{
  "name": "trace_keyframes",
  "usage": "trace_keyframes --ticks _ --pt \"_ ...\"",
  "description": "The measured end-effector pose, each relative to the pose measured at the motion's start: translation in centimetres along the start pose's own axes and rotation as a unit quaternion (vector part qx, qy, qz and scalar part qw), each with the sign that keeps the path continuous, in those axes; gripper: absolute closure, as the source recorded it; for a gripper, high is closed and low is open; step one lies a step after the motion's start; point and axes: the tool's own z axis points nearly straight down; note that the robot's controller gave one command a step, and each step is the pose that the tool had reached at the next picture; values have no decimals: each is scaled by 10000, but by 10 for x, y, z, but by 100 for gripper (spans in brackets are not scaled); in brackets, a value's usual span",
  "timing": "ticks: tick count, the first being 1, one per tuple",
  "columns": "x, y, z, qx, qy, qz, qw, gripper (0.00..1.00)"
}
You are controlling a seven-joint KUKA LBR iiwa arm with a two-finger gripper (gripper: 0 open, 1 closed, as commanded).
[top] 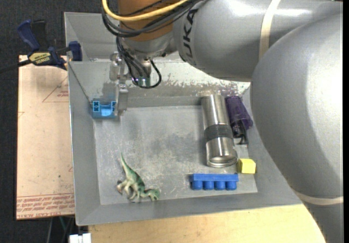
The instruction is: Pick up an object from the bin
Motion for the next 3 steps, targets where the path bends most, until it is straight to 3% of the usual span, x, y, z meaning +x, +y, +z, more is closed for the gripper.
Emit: trace_keyframes --ticks 1,2,3 --pt "0 0 0 0 0 -1 10000 0" --pt "20 9 -34 -10 -21 -135 9999 0" --pt "50 -7 -80 -3 -3 360 9994 0"
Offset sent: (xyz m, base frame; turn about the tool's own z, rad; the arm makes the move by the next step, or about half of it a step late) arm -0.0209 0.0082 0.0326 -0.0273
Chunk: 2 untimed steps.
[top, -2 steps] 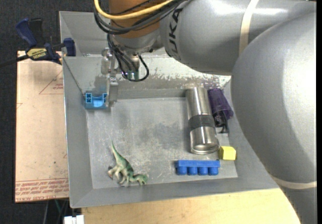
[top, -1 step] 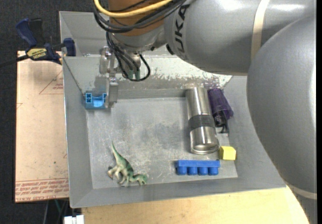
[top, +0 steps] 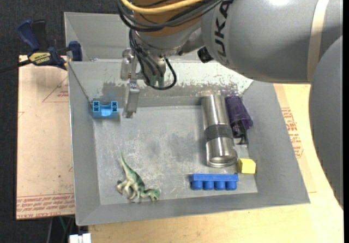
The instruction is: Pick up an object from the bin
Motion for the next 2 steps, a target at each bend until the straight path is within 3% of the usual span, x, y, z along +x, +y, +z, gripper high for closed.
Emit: trace_keyframes --ticks 1,2 --pt "-9 -12 106 -1 11 -1113 9938 0" --pt "-3 -12 91 22 81 -843 9964 0"
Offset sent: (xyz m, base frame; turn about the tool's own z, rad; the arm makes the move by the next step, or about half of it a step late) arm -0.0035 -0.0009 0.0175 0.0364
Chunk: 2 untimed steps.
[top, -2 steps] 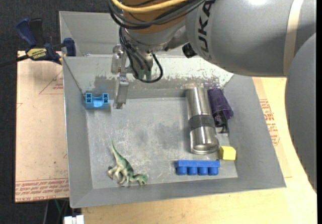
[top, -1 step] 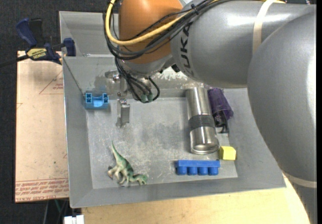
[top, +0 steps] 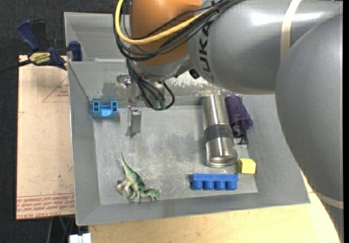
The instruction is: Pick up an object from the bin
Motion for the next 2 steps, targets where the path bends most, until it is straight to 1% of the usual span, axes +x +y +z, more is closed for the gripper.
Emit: trace_keyframes --ticks 1,2 --pt "-26 27 -14 -9 -31 -552 9985 0" --pt "50 -47 -9 -1 -63 -453 9990 0"
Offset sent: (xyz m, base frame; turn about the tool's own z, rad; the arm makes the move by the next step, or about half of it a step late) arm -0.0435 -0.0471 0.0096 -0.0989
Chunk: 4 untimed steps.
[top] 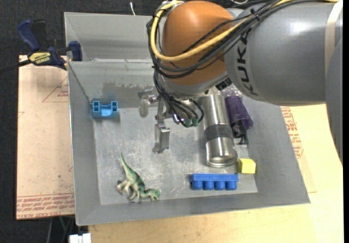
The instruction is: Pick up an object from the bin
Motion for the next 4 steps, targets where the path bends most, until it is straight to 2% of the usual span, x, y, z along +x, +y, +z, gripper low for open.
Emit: trace_keyframes --ticks 1,2,3,4 --pt "-47 -6 55 -25 9 -851 9964 100" --pt "-47 -6 56 -26 5 -854 9963 100" --pt "-57 7 159 -32 6 -1362 9907 100" --pt "22 -4 116 -24 -39 -1683 9857 100"
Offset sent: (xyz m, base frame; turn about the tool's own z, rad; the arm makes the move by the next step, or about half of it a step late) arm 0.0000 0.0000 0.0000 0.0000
